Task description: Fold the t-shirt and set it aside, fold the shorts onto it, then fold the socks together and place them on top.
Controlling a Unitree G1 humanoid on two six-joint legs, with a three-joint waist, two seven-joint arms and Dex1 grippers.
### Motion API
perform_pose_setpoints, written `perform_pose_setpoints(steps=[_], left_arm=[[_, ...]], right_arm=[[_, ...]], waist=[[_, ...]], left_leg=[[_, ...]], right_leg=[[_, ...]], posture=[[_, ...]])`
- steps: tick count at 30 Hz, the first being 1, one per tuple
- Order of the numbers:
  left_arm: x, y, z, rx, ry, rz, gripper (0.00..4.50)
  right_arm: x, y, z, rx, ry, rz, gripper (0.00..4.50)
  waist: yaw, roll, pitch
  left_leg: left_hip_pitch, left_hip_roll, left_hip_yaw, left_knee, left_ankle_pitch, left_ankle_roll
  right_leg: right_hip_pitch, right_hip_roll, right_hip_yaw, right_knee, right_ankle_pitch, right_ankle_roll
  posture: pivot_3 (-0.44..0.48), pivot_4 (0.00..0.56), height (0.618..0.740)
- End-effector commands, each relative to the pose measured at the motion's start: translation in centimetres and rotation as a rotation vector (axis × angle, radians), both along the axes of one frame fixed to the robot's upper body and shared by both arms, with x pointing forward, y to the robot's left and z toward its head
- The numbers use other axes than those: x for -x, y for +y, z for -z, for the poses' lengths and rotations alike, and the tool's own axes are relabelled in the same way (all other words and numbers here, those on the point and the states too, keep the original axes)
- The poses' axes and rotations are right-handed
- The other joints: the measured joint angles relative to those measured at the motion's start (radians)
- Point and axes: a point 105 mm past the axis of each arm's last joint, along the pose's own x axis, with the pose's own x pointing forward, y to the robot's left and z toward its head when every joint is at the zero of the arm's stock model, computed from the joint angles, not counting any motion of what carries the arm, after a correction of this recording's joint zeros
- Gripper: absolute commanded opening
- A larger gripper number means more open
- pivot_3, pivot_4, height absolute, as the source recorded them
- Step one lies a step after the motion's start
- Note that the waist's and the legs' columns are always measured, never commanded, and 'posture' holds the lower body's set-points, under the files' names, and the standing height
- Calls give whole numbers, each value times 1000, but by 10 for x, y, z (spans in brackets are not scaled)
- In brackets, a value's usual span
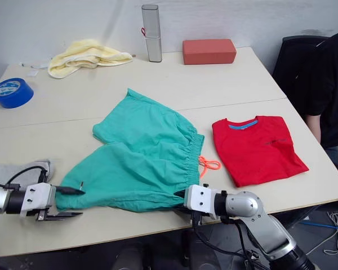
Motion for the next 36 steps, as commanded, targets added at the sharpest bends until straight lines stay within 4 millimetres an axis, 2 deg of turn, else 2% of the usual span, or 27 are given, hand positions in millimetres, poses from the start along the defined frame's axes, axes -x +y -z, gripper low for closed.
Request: perform_pose_setpoints(steps=[1,2,6,7,10,15,18,20,23,27,30,32,34,36], left_arm=[[22,-15,4,45,138,53,1703],[26,-16,5,51,162,49,1330],[40,-20,6,94,222,49,190],[44,-22,6,108,229,64,34],[59,-33,2,165,281,116,34],[99,-79,-7,323,383,206,34],[106,-92,-8,356,393,192,34],[104,-99,-6,364,345,154,34],[98,-95,0,336,282,100,34],[99,-82,0,339,277,73,34],[95,-64,-14,369,334,-8,34],[86,-51,-29,378,372,-50,34],[75,-43,-41,375,381,-75,34],[48,-36,-52,375,274,-100,34]], right_arm=[[-3,-7,-8,-9,-35,-15,365],[-3,-11,-8,-4,-30,-17,5],[1,-29,-11,7,-20,-49,0],[4,-32,-13,1,-19,-70,0],[16,-42,-16,-7,10,-138,0],[21,-73,-13,45,16,-167,0],[19,-80,-10,57,8,-175,0],[13,-85,-7,63,-11,-152,0],[10,-85,-7,46,-24,-144,0],[18,-81,-11,-9,-9,-185,0],[30,-75,-28,-99,38,-236,0],[32,-73,-42,-141,72,-255,0],[25,-70,-58,-189,97,-226,0],[11,-66,-69,-220,101,-184,0]], waist=[[0,0,0],[0,0,0],[1,0,0],[1,0,0],[2,0,0],[-1,-1,0],[1,-1,0],[1,-1,1],[1,-1,1],[1,-1,1],[1,-1,1],[1,-1,1],[1,0,1],[2,2,2]], left_leg=[[0,0,0,0,-1,0],[0,0,0,0,-1,0],[0,0,0,0,-1,0],[0,0,0,0,-1,0],[0,0,0,0,-1,0],[0,0,1,0,-2,1],[0,0,1,1,-2,2],[0,-1,1,2,-2,1],[0,-2,0,3,0,1],[0,-2,-4,4,0,1],[0,-1,-5,3,0,1],[0,0,-5,3,0,1],[0,1,-5,3,0,0],[1,0,-6,3,0,1]], right_leg=[[0,0,0,0,0,0],[0,0,1,0,-1,1],[0,0,1,0,-1,1],[0,0,1,0,-1,1],[0,1,1,-1,-1,1],[1,0,2,-2,-1,1],[1,1,3,-3,-1,2],[1,3,4,-4,-1,1],[2,3,5,-5,-1,1],[2,5,6,-5,0,0],[2,6,6,-6,-1,0],[2,8,6,-6,-1,0],[2,8,6,-6,0,0],[2,8,7,-6,1,-2]], posture=[[0,150,740],[0,150,740],[0,150,740],[0,150,740],[0,150,740],[0,150,740],[0,150,740],[0,150,740],[0,150,740],[0,150,740],[0,150,740],[0,150,740],[0,150,740],[0,150,740]])
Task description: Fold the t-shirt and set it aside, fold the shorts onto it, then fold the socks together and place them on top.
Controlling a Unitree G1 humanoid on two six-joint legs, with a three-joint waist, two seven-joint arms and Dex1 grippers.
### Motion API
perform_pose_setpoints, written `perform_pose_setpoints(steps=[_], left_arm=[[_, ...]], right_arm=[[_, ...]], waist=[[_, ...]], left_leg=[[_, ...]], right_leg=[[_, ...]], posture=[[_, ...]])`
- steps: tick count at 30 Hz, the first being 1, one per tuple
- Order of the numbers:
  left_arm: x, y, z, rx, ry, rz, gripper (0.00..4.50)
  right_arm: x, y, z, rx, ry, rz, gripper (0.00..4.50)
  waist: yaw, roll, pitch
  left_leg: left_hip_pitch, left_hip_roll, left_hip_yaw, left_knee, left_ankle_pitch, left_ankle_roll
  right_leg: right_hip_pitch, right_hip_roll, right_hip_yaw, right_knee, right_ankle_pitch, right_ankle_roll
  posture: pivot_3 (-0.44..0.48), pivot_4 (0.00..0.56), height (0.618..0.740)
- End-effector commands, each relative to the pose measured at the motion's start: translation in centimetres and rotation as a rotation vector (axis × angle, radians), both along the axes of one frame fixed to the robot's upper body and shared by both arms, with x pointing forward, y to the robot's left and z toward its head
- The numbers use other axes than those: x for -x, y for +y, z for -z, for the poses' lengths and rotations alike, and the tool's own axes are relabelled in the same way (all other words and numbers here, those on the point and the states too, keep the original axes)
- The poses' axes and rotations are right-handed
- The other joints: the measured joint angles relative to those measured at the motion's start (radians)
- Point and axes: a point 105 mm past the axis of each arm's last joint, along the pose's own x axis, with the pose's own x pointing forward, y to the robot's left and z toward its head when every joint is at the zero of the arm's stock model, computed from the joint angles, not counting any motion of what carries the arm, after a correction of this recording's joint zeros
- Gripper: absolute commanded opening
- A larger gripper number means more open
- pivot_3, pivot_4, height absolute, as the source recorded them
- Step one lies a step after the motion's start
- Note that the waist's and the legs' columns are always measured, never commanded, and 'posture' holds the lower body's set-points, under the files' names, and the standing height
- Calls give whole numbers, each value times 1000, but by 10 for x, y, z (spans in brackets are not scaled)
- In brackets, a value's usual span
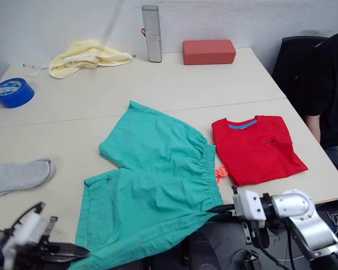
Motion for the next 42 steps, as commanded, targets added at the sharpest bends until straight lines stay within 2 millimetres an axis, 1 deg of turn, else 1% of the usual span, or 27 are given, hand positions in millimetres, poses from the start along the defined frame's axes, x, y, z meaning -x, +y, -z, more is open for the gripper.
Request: perform_pose_setpoints(steps=[1,2,3,4,6,9,10,11,13,14,15,16,18,21,24,25,26,27,30,31,33,35,38,40,42], left_arm=[[-38,9,-21,33,-121,-79,34],[-52,10,-27,42,-173,-100,34],[-60,10,-31,50,-201,-111,34],[-78,10,-38,53,-255,-133,34],[-103,8,-49,52,-323,-154,34],[-145,-8,-75,80,-444,-167,34],[-153,-13,-83,93,-464,-168,34],[-156,-18,-88,102,-465,-154,34],[-149,-23,-88,81,-467,-76,34],[-142,-24,-82,49,-447,-25,34],[-139,-24,-78,24,-469,-7,34],[-135,-26,-74,24,-483,11,419],[-128,-31,-72,43,-525,30,933],[-105,-39,-61,48,-546,134,1814],[-86,-44,-47,54,-557,183,2754],[-79,-43,-40,39,-577,204,3069],[-73,-41,-31,20,-579,221,3211],[-70,-38,-24,-9,-620,230,3615],[-61,-32,-7,-65,-642,241,4464],[-58,-34,-3,-66,-646,232,4464],[-46,-44,5,-51,-639,221,4464],[-37,-56,9,-1,-583,148,4464],[-31,-66,13,23,-497,34,4464],[-26,-76,17,3,-455,14,4464],[-27,-83,18,-7,-440,-17,4464]], right_arm=[[-18,5,-24,-65,10,64,0],[-25,7,-28,-81,12,89,0],[-29,8,-29,-91,14,106,0],[-39,9,-33,-118,24,157,0],[-54,10,-39,-152,31,224,0],[-77,9,-44,-177,31,313,0],[-82,9,-46,-181,25,335,0],[-86,8,-47,-181,29,352,0],[-85,9,-48,-165,16,338,0],[-85,10,-48,-167,14,335,0],[-83,12,-47,-169,17,330,0],[-81,13,-46,-170,20,330,0],[-79,15,-42,-164,18,330,0],[-77,15,-37,-145,14,338,0],[-73,14,-34,-134,21,334,0],[-72,14,-33,-134,23,335,0],[-72,14,-33,-134,21,337,0],[-72,14,-33,-135,19,339,0],[-70,15,-32,-137,22,344,0],[-69,15,-31,-138,29,348,0],[-66,16,-29,-140,34,348,0],[-61,17,-26,-136,23,343,0],[-54,17,-19,-104,8,335,0],[-51,15,-15,-98,13,348,0],[-49,15,-13,-99,17,356,0]], waist=[[1,1,1],[2,0,0],[1,-1,0],[1,-1,0],[2,-1,0],[2,-1,0],[3,-1,0],[3,-1,0],[-5,0,-1],[-9,0,-1],[-16,0,0],[-18,0,0],[-17,0,0],[-14,0,0],[-16,0,0],[-15,1,0],[-17,1,0],[-17,1,0],[-16,0,0],[-15,0,0],[-14,0,0],[-13,0,0],[-13,0,-1],[-11,0,-1],[-9,0,-1]], left_leg=[[0,-1,0,0,0,0],[0,-1,-1,1,1,0],[-1,-1,-2,0,2,0],[-1,-1,-2,0,2,0],[0,-1,-2,-2,2,-1],[-1,-1,-2,-2,3,-3],[-2,-1,-2,-2,3,-4],[-2,-2,-2,-1,4,-7],[-3,-1,-1,-1,4,-9],[-2,-1,1,-2,3,-11],[-1,-1,1,-2,2,-12],[-2,0,1,-3,1,-13],[-2,1,1,-4,0,-15],[-5,1,0,-2,-1,-16],[-3,1,0,0,0,-15],[-1,1,0,-1,0,-14],[0,1,0,0,-1,-14],[1,1,-1,0,-1,-13],[1,1,-2,0,-1,-10],[1,1,-3,-1,0,-8],[1,1,-4,-1,1,-8],[1,1,-4,-1,1,-7],[0,1,-5,-1,1,-6],[1,0,-5,-2,1,-6],[1,0,-6,-2,1,-6]], right_leg=[[0,0,0,0,1,-1],[0,0,1,-1,2,-3],[0,1,1,-2,2,-4],[0,1,1,-2,3,-3],[0,1,1,-2,4,-1],[-1,2,1,0,5,0],[-1,2,1,1,6,0],[-1,3,0,1,6,0],[-2,3,1,2,5,0],[-3,5,2,1,5,-1],[-3,7,3,2,3,-1],[-5,7,3,3,1,-1],[-8,8,3,5,-3,-2],[-10,7,3,8,-4,-2],[-9,6,4,9,-3,-1],[-6,6,5,9,-3,-1],[-5,6,5,9,-3,-1],[-4,6,5,8,-2,-1],[-4,6,5,8,-1,-2],[-3,6,5,7,-1,-2],[-3,6,5,7,0,-3],[-2,6,6,7,0,-2],[-2,6,6,6,1,-1],[-2,6,6,6,1,-1],[-2,6,6,6,1,-1]], posture=[[0,150,740],[0,150,740],[0,150,740],[0,150,740],[0,150,740],[0,150,740],[0,150,740],[0,150,740],[0,150,740],[0,150,740],[0,150,740],[0,150,740],[0,150,740],[0,150,740],[0,150,740],[0,150,740],[0,150,740],[0,150,740],[0,150,740],[0,150,740],[0,150,740],[0,150,740],[0,150,740],[0,150,740],[0,150,740]])
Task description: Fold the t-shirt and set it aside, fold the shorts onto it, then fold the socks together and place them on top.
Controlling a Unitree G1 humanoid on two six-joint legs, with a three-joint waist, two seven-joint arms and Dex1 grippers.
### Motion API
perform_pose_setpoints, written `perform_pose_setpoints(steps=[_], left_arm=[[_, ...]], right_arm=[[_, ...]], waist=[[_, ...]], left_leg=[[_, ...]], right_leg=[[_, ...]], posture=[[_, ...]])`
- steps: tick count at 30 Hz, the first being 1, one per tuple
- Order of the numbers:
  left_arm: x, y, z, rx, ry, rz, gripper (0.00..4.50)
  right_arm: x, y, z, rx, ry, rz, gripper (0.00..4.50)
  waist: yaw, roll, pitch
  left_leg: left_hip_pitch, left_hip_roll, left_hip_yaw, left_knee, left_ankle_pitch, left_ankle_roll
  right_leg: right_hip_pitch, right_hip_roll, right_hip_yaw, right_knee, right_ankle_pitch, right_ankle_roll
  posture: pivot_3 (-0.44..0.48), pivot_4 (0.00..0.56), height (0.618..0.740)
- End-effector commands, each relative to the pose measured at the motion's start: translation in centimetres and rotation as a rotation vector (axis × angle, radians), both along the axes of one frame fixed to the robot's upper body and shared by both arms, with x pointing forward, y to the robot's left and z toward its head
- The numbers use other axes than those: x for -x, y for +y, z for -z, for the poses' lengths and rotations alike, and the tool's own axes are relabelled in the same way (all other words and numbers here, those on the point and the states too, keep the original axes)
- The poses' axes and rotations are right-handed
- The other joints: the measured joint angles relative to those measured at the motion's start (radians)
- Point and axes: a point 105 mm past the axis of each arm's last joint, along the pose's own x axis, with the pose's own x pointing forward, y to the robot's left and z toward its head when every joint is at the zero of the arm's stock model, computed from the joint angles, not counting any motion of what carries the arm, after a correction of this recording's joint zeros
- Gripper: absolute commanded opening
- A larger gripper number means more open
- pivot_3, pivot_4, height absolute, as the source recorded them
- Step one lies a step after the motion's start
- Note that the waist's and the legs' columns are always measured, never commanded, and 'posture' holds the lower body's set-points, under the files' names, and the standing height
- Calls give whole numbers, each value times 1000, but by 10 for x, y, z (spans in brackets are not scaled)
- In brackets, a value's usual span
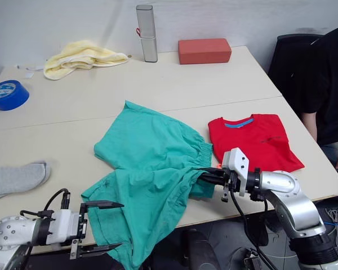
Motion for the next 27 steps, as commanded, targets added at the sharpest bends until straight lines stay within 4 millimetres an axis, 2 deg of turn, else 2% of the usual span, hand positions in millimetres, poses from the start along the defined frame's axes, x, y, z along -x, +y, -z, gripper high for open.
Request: perform_pose_setpoints(steps=[1,5,8,12,15,21,24,27], left_arm=[[0,-13,-2,-10,1,-34,4464],[-1,-21,6,-123,-140,-34,4464],[-6,-8,26,-259,-166,-78,4464],[-5,2,38,-299,-133,-105,4464],[0,-2,39,-263,-102,-68,3906],[4,-7,36,-202,-105,-32,2108],[3,-7,28,-148,-126,-27,1204],[-4,-7,11,-42,-155,-29,263]], right_arm=[[4,1,-11,-2,-61,-5,0],[4,1,-13,-9,-60,7,0],[3,-1,-18,-18,-61,17,0],[4,-2,-22,-27,-58,20,0],[4,-2,-24,-31,-54,22,0],[3,-5,-25,-36,-52,27,0],[3,-5,-24,-42,-45,29,0],[4,-7,-22,-39,-36,30,0]], waist=[[3,0,0],[4,0,0],[5,0,0],[7,0,0],[8,0,0],[9,0,0],[9,0,0],[9,0,0]], left_leg=[[0,0,0,0,0,0],[0,-1,-1,0,1,1],[0,-1,-1,0,1,1],[0,-1,-2,-2,1,1],[0,-1,-2,-3,0,2],[-1,0,-1,-3,-2,3],[-1,0,-2,-3,-2,3],[-1,0,-2,-3,-2,3]], right_leg=[[0,0,0,0,0,0],[0,0,1,-1,0,0],[1,1,1,-2,0,0],[0,1,0,-3,0,-1],[0,1,0,-6,0,-1],[0,0,0,-6,0,0],[0,0,-1,-6,0,0],[0,0,-1,-6,0,0]], posture=[[0,150,740],[0,150,740],[0,150,740],[0,150,740],[0,150,740],[0,150,740],[0,150,740],[0,150,740]])
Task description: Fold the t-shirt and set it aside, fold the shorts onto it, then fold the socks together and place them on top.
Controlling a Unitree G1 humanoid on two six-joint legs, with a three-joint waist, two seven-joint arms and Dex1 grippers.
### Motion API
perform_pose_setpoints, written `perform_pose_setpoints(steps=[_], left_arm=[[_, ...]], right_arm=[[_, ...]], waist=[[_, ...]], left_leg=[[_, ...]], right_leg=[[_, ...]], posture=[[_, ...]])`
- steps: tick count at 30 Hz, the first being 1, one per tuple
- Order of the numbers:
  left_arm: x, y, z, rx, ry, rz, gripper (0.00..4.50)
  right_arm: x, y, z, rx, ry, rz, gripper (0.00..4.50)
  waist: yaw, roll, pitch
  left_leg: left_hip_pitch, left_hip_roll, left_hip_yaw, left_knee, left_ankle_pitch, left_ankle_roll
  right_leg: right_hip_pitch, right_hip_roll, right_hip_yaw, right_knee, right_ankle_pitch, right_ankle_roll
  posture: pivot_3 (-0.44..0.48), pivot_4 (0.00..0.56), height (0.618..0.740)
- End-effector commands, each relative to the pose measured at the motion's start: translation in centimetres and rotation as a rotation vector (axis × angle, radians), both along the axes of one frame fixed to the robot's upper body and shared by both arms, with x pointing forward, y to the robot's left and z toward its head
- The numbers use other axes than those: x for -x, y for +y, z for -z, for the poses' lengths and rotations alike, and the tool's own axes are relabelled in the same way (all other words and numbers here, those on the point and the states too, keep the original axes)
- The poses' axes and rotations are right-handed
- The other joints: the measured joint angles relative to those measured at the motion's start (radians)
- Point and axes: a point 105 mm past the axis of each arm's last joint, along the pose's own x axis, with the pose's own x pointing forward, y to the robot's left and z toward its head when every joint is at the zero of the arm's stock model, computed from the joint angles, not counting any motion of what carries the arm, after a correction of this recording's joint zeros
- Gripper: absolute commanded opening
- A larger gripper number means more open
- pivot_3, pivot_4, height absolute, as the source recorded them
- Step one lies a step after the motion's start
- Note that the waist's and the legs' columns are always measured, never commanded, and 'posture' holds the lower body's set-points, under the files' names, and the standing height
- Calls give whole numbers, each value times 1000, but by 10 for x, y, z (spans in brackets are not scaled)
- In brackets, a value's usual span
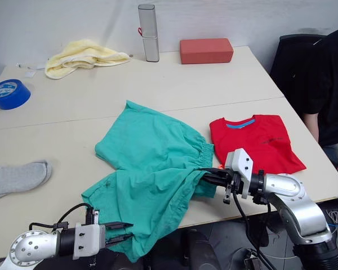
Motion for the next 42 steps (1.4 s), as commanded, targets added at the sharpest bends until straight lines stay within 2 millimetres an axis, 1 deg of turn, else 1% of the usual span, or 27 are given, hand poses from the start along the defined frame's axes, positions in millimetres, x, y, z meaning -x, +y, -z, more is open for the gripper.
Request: perform_pose_setpoints(steps=[1,3,8,12,15,17,20,24,25,27,29,30,32,34,36,39,40,41,42], left_arm=[[-5,-4,-27,156,-40,28,19],[-7,-3,-37,222,-24,46,19],[-26,15,-61,353,20,-23,19],[-60,38,-80,416,-1,-143,19],[-83,51,-89,454,11,-222,19],[-102,57,-92,461,69,-273,19],[-130,62,-100,474,110,-335,19],[-168,59,-122,542,55,-386,19],[-174,58,-126,555,49,-394,19],[-192,58,-133,588,56,-428,19],[-208,55,-136,607,82,-457,19],[-220,57,-136,630,89,-501,19],[-238,59,-137,675,92,-572,19],[-252,60,-135,699,95,-631,19],[-263,62,-126,691,128,-700,19],[-273,67,-119,684,118,-771,567],[-275,68,-118,679,107,-788,909],[-277,69,-116,679,103,-806,1157],[-279,73,-116,683,85,-834,1536]], right_arm=[[1,-6,-9,-8,-27,10,0],[1,-7,-9,-8,-24,11,0],[1,-9,-9,-16,-18,14,0],[1,-9,-15,-75,0,20,0],[-2,-9,-24,-133,7,44,0],[-13,-12,-33,-195,11,109,0],[-30,-13,-43,-260,15,186,0],[-46,-5,-50,-274,16,211,0],[-49,-4,-51,-276,11,215,0],[-63,-1,-53,-272,-4,256,0],[-78,1,-55,-284,-2,306,0],[-89,2,-56,-297,5,350,0],[-105,4,-55,-308,30,413,0],[-114,8,-52,-306,52,443,0],[-120,14,-48,-295,60,455,0],[-125,17,-45,-320,85,477,0],[-127,16,-45,-332,84,485,0],[-127,17,-41,-328,111,490,0],[-129,16,-41,-322,95,503,278]], waist=[[1,0,0],[1,0,0],[1,0,0],[2,0,0],[3,0,0],[0,0,0],[0,0,0],[3,0,0],[3,0,0],[2,0,0],[-1,0,0],[-2,0,0],[-1,0,0],[0,0,0],[0,0,0],[-1,0,0],[-2,0,0],[-1,0,0],[-1,0,0]], left_leg=[[0,0,0,0,0,0],[0,0,0,1,0,0],[0,0,0,1,0,0],[0,0,0,1,0,0],[0,-1,-1,2,1,0],[0,-1,0,2,1,0],[0,-1,0,4,2,-2],[0,-2,-1,3,3,-4],[0,-2,-1,3,4,-5],[-1,-2,-2,3,5,-8],[-1,-3,-1,4,5,-9],[-1,-3,0,4,5,-9],[-1,-3,0,5,6,-10],[-1,-3,0,5,7,-11],[-2,-3,0,5,7,-11],[-2,-2,1,5,7,-11],[-3,-2,1,5,7,-11],[-4,-1,1,5,7,-11],[-5,-1,1,5,7,-11]], right_leg=[[0,0,0,0,0,0],[0,0,0,0,0,0],[1,0,0,0,0,0],[1,0,0,1,0,0],[1,0,-1,2,1,1],[1,0,0,2,1,2],[1,0,0,5,2,1],[1,0,-1,6,3,0],[1,0,-1,7,3,0],[0,0,-2,7,3,0],[0,0,-2,7,3,0],[0,0,-2,7,3,0],[0,0,-3,8,3,0],[-1,0,-3,10,2,0],[-2,0,-3,9,2,0],[-2,0,-4,9,2,-1],[-3,0,-4,8,2,-1],[-4,0,-4,9,2,-1],[-5,0,-4,9,2,-1]], posture=[[0,150,740],[0,150,740],[0,150,740],[0,150,740],[0,150,740],[0,150,740],[0,150,740],[0,150,740],[0,150,740],[0,150,740],[0,150,740],[0,150,740],[0,150,740],[0,150,740],[0,150,740],[0,150,740],[0,150,740],[0,150,740],[0,150,740]])
